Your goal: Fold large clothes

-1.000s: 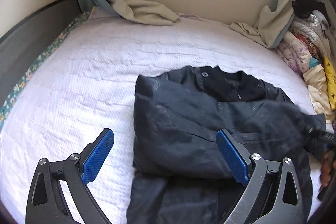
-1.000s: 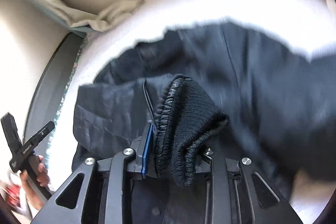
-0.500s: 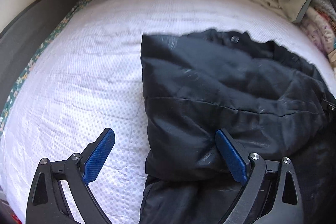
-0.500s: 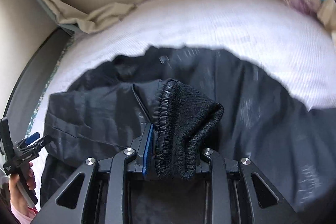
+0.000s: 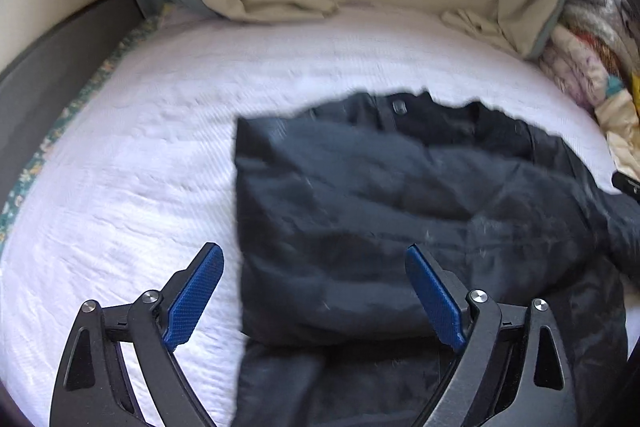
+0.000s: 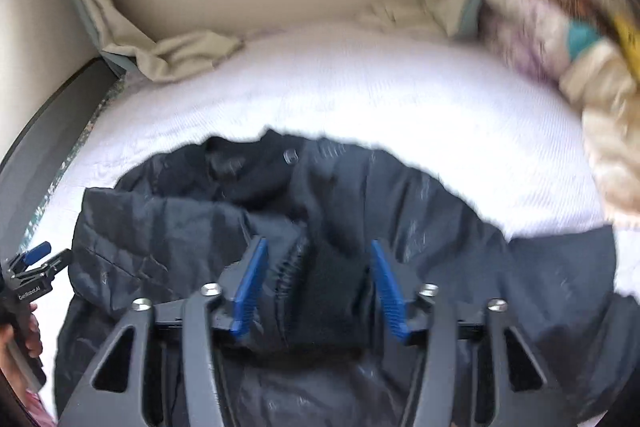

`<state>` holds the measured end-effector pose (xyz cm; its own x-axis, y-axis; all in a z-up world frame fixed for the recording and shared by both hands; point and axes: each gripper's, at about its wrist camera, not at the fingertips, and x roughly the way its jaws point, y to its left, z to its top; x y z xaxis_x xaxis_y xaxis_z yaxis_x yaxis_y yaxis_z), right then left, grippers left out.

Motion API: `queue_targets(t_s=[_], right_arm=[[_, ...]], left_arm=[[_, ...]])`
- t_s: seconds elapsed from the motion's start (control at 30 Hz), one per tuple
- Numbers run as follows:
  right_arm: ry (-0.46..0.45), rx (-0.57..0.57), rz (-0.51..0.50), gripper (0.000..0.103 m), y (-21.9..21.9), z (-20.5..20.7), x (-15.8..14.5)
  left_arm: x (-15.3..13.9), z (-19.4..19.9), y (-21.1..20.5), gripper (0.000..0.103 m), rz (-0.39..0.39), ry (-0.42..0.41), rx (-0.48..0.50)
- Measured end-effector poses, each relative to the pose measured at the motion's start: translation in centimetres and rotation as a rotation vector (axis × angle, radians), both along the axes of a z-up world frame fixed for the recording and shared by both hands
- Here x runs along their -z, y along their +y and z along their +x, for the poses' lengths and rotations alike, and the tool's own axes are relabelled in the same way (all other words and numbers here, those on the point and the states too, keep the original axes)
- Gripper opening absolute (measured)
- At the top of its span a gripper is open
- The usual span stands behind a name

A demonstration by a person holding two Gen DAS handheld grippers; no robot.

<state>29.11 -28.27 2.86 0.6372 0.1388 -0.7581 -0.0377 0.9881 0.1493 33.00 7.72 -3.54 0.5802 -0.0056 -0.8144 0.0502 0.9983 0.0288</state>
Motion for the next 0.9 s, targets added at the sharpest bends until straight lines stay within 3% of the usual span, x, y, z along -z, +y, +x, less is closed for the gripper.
queue_targets(t_s=[0.07, 0.23, 0.4, 0.53, 0.63, 0.77, 0.9], right_arm=[[0.056, -0.044, 0.008, 0.011, 1.0, 0.7, 1.5], [0.169, -0.061, -0.020, 0.010, 2.2, 1.7, 6.3], [0.203, -0.054, -0.060, 0.006, 2.4, 2.0, 9.2], [0.187, -0.058, -0.091, 0.005, 2.8, 1.9, 10.2], [0.163, -0.059, -0.077, 0.003, 2.6, 1.8, 10.7], [0.156, -0.047, -0.034, 0.002, 2.0, 1.8, 10.8], [0.198, -0.019, 0.006, 0.003, 1.7, 2.2, 9.7]], left_arm=[[2.1, 0.8, 0.2, 0.083, -0.006, 0.070, -0.007], [4.1, 1.9, 1.3, 0.084, -0.022, 0.115, -0.042], [5.3, 2.2, 1.5, 0.085, -0.040, 0.135, -0.040], [6.6, 2.2, 2.4, 0.087, -0.107, 0.142, -0.058], [6.9, 1.7, 2.7, 0.088, -0.115, 0.130, -0.059], [6.1, 1.5, 2.5, 0.089, -0.094, 0.121, -0.073], [3.5, 0.4, 1.4, 0.088, -0.011, 0.071, -0.069]])
